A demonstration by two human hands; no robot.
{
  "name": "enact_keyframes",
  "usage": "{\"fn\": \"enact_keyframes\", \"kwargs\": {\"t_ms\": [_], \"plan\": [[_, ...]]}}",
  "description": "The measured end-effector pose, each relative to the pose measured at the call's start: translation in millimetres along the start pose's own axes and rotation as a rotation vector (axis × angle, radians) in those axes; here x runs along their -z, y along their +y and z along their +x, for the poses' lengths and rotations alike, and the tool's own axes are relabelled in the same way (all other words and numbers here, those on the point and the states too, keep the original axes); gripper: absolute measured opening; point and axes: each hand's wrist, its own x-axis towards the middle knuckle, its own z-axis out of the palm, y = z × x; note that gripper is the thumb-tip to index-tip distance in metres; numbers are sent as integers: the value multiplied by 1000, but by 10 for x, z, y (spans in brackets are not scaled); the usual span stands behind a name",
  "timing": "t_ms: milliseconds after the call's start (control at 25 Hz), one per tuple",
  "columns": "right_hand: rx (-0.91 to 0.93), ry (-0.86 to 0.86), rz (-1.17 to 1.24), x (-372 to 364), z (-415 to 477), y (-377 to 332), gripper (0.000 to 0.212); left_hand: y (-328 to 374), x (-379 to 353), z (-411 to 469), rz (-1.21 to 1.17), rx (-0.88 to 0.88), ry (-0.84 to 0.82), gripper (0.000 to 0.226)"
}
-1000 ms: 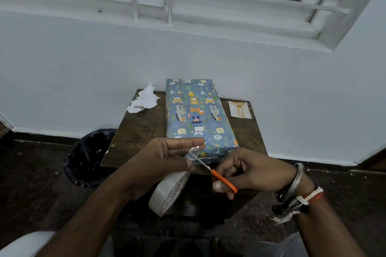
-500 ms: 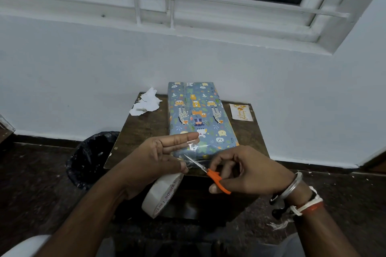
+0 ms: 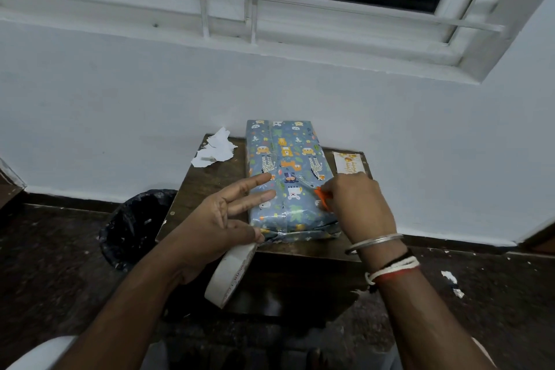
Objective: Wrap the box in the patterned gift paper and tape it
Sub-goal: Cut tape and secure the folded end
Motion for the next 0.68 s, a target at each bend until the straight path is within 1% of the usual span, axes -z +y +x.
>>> {"fn": "enact_keyframes", "kwargs": {"t_ms": [80,240,360,520,600,680], "plan": [[-2,-84,-43,19,47,-69,20,-13,14,-2,6,4,4,85],[-34,-40,-9,47,78,-154,19,-43,30,-29,31,12,21,86],[38,-84,-133,65,50,-240,20,-49,31,-50,14,7,22,86],[-44,-12,-34,71,67,-274,11,-50,33,-67,-5,-2,34,87],[-42,-59,-63,64,75,-296,8,-55,34,-82,-18,-5,35,88],[-7,-95,-108,73,36,-319,12,-59,38,-98,-23,-17,30,88]]}}
